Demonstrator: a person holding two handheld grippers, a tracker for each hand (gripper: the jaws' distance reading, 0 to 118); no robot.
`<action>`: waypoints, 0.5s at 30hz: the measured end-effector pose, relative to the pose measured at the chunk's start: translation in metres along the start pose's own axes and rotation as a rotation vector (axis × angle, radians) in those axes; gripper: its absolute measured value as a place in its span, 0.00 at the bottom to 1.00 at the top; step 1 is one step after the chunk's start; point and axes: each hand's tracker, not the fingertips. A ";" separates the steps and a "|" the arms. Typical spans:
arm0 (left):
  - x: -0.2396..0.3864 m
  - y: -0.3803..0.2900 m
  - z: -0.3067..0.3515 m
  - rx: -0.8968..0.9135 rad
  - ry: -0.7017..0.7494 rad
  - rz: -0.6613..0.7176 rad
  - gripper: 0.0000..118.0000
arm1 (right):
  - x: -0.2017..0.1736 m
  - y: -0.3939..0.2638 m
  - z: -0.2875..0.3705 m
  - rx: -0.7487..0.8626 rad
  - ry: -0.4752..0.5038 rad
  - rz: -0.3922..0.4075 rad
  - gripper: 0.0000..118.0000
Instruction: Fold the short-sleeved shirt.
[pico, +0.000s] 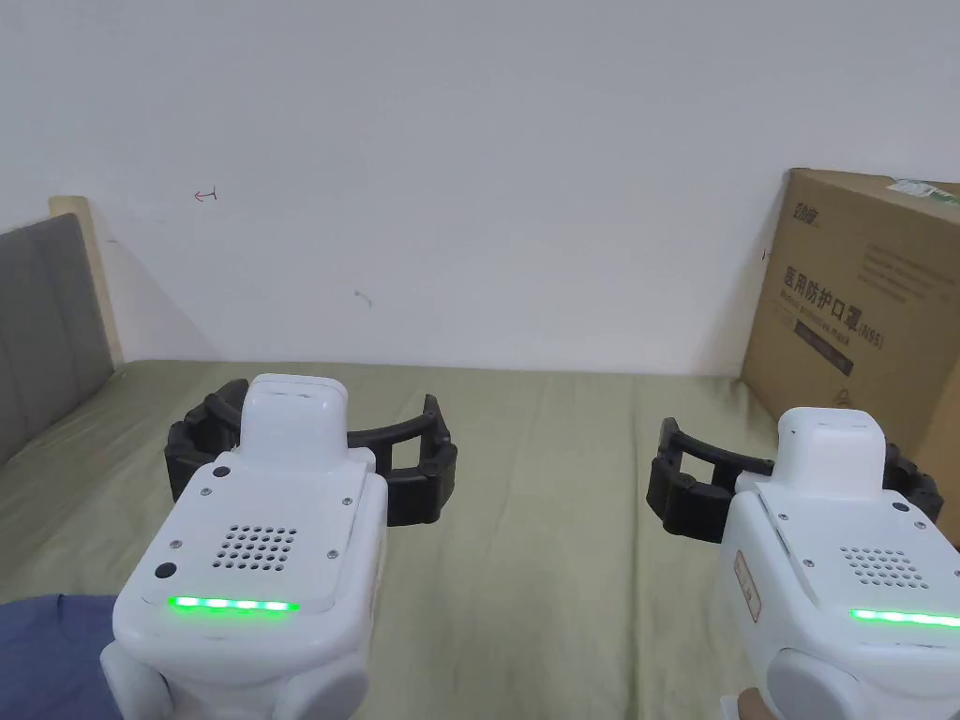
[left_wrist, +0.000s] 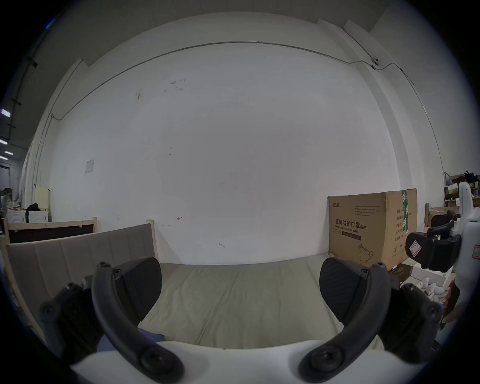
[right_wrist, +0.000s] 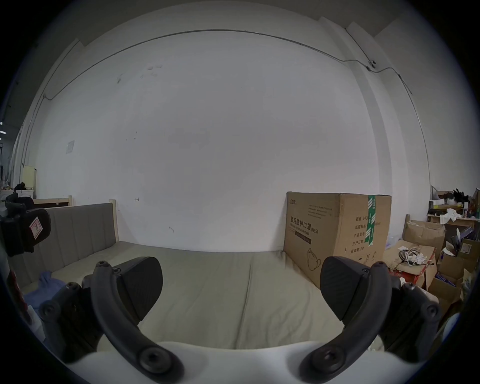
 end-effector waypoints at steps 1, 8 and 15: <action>0.001 0.000 0.000 0.000 -0.001 -0.004 1.00 | 0.000 -0.001 0.000 -0.002 0.000 0.002 1.00; 0.006 -0.005 -0.001 -0.017 -0.019 -0.026 1.00 | -0.002 0.000 0.003 0.010 0.001 -0.003 1.00; 0.006 -0.007 -0.002 -0.036 -0.029 -0.018 0.98 | -0.001 0.002 0.006 0.020 0.000 -0.012 0.99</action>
